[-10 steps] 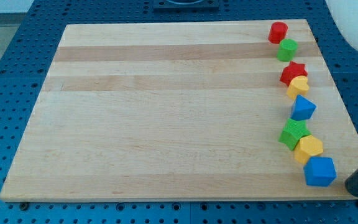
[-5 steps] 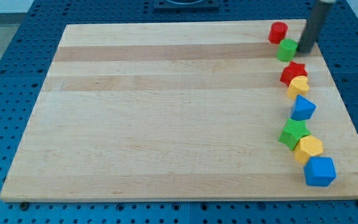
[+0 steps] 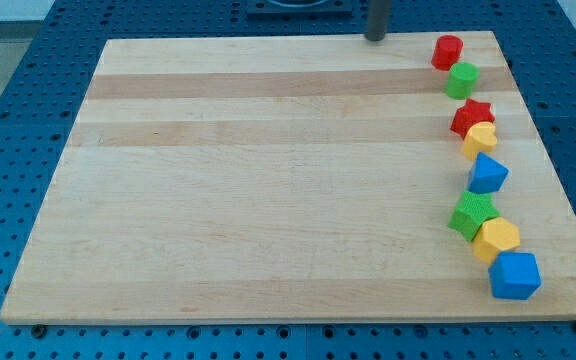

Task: Keep your hand to the left of the green star

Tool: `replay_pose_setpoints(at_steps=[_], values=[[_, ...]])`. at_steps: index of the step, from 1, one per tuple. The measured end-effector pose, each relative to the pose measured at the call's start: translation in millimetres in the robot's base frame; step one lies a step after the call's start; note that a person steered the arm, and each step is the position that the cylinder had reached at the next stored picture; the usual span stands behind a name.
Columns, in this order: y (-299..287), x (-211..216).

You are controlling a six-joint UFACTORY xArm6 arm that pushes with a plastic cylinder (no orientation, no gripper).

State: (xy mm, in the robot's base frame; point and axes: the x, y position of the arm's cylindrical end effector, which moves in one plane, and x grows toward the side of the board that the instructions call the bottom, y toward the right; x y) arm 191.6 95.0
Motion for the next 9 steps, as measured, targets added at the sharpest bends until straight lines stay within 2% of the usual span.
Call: replay_pose_setpoints(at_steps=[1,2,3,5,6,9], values=[[-2.8,64.3],[42.3,185.0],[58.1,243.4],[50.9,251.4],[33.5,299.0],[34.3,326.5]])
